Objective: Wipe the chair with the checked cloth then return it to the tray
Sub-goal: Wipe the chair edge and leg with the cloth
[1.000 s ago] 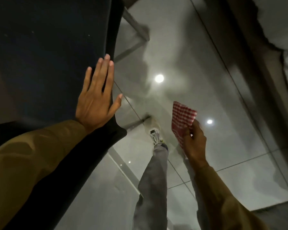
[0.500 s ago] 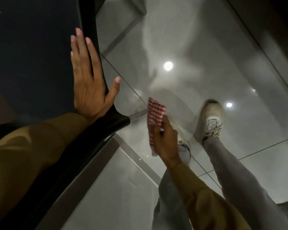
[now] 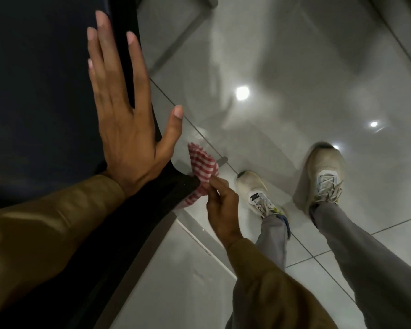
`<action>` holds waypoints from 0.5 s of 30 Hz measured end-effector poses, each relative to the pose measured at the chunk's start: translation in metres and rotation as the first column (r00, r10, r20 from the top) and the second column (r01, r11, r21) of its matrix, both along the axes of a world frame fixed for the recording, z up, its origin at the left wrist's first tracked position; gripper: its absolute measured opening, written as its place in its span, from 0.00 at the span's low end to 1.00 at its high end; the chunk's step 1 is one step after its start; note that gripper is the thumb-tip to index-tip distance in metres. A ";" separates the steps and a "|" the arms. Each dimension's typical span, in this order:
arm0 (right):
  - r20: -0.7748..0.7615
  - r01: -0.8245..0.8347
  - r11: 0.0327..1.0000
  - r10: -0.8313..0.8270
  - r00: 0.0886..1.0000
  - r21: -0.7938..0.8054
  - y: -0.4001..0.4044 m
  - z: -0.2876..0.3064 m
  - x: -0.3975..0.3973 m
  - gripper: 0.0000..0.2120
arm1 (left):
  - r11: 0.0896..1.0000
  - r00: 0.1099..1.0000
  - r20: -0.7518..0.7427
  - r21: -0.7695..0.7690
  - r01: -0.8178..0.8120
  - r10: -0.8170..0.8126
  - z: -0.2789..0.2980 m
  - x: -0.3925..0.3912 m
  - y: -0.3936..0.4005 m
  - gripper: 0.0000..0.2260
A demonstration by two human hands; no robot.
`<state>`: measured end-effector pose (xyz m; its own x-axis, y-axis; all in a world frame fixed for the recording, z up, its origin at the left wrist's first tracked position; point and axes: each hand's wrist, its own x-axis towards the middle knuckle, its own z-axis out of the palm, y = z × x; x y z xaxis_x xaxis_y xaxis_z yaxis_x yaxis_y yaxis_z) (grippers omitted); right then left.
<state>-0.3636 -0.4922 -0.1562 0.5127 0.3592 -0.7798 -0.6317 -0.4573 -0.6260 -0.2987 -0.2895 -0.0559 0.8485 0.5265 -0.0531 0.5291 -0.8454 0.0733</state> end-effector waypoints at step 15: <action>-0.112 0.136 0.991 -0.136 0.984 -0.014 0.001 0.014 -0.004 0.15 | 1.000 1.000 -0.022 -0.016 -0.017 0.017 0.004 0.001 -0.003 0.38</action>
<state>-0.3677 -0.4908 -0.1426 0.4650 0.2869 -0.8375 -0.7547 -0.3661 -0.5444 -0.2975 -0.2927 -0.0517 0.8379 0.5398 -0.0805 0.5451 -0.8350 0.0748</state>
